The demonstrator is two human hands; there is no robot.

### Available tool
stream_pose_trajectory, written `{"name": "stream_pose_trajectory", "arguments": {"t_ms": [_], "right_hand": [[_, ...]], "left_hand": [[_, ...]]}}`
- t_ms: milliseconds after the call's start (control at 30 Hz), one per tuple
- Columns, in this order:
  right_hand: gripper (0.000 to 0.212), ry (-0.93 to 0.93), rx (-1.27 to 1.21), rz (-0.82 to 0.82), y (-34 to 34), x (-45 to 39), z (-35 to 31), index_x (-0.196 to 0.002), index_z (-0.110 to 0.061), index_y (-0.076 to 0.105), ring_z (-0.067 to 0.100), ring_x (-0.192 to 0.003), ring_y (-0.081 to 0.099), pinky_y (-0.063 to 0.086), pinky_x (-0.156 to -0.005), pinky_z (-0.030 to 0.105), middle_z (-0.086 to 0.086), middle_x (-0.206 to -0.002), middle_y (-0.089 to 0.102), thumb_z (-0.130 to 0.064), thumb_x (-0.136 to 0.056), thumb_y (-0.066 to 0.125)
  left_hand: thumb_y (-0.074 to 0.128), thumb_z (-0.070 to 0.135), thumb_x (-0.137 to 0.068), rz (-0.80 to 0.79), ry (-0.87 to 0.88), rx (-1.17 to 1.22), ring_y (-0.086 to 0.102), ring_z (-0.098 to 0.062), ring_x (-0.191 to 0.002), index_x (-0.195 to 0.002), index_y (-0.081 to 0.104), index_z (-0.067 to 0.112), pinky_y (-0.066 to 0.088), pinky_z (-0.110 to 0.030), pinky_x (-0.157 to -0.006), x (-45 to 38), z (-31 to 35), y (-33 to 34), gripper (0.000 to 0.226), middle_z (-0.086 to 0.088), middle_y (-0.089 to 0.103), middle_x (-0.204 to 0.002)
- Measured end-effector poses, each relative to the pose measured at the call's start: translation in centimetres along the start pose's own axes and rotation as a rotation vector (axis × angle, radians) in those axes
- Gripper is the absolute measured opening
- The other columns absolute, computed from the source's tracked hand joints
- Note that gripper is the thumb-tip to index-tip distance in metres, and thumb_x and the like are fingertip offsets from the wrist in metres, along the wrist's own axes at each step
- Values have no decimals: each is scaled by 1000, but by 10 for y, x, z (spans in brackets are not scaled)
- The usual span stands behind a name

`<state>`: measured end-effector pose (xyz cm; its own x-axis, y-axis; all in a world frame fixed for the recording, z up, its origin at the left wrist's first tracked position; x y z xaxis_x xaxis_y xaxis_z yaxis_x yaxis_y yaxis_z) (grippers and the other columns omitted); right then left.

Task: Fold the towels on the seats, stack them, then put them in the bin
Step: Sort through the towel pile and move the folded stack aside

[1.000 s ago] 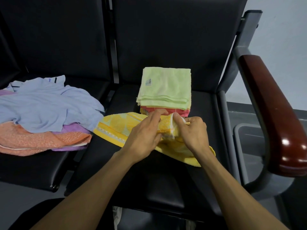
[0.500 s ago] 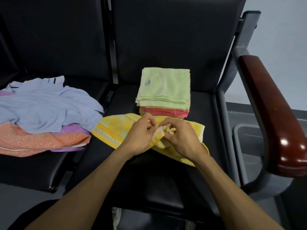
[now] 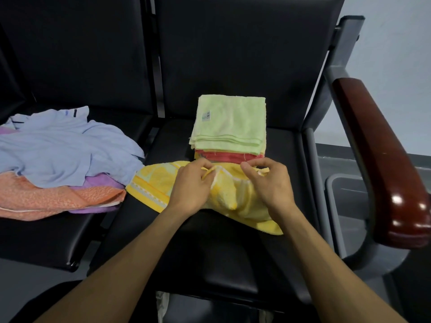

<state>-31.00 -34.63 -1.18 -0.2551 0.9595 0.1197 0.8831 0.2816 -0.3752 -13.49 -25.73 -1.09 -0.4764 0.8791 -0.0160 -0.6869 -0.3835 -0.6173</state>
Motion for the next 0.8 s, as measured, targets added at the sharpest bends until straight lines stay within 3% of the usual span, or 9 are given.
{"name": "stream_pose_trajectory", "arguments": {"t_ms": [133,233,300,367,467,600,733,800], "right_hand": [[13,135,-214,-178,15,4,10,-94,-16,73,0,-58,55,47,-55,20,-12,-67,60,-27,-88,76],[12,205,-425,-312,30,8,10,-99,-6,73,24,-77,58,52,-76,40,13,-81,62,-10,-87,74],[9,173,-426,-358,35,8,7,-97,-6,75,22,-81,58,52,-78,35,14,-86,64,-4,-93,66],[22,130,-396,-391,39,10,5,-94,-9,77,14,-79,59,51,-73,28,11,-89,68,-4,-99,56],[28,146,-443,-349,39,9,6,-94,-9,77,6,-70,61,50,-67,22,7,-83,68,-4,-103,50],[23,179,-526,-315,40,7,9,-98,-6,75,17,-86,66,53,-77,28,12,-92,71,-1,-100,52],[40,178,-579,-390,41,12,3,-106,-1,70,11,-84,72,55,-71,19,10,-94,73,23,-89,44],[38,87,-471,-396,39,13,-4,-105,-4,72,9,-85,71,55,-75,19,5,-92,74,22,-87,52]], "left_hand": [[53,32,-102,13,-38,-17,63,-18,-78,-108,58,17,50,-36,-69,1,-1,-2,17,-2,67,-90],[57,31,-100,-15,-38,47,62,-20,-75,-99,62,17,48,-36,-66,0,-1,2,15,-3,67,-86],[61,30,-98,-33,-29,118,60,-16,-70,-91,65,16,46,-32,-62,0,0,4,16,-2,68,-81],[65,29,-96,-51,-11,130,54,-7,-63,-85,67,17,41,-22,-58,2,2,6,16,3,64,-72],[69,28,-93,-56,3,135,48,-4,-56,-79,68,18,39,-17,-54,3,5,7,17,7,57,-64],[74,26,-90,-72,24,172,49,0,-57,-81,69,17,45,-17,-57,4,9,10,14,7,61,-68],[72,27,-92,-35,7,145,56,-7,-62,-84,68,18,49,-23,-61,2,3,8,13,-1,68,-76],[71,25,-93,-42,-16,196,61,-12,-70,-85,69,17,52,-25,-65,0,0,7,11,-1,69,-81]]}}
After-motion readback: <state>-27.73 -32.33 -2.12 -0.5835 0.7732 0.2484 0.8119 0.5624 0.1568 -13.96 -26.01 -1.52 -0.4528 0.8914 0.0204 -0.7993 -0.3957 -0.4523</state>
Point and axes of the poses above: each hand's wrist, its own x-axis away from the middle knuckle, its own y-axis out of the palm, z = x × y, the point moved 8 cm from there along -x, towards the middle knuckle
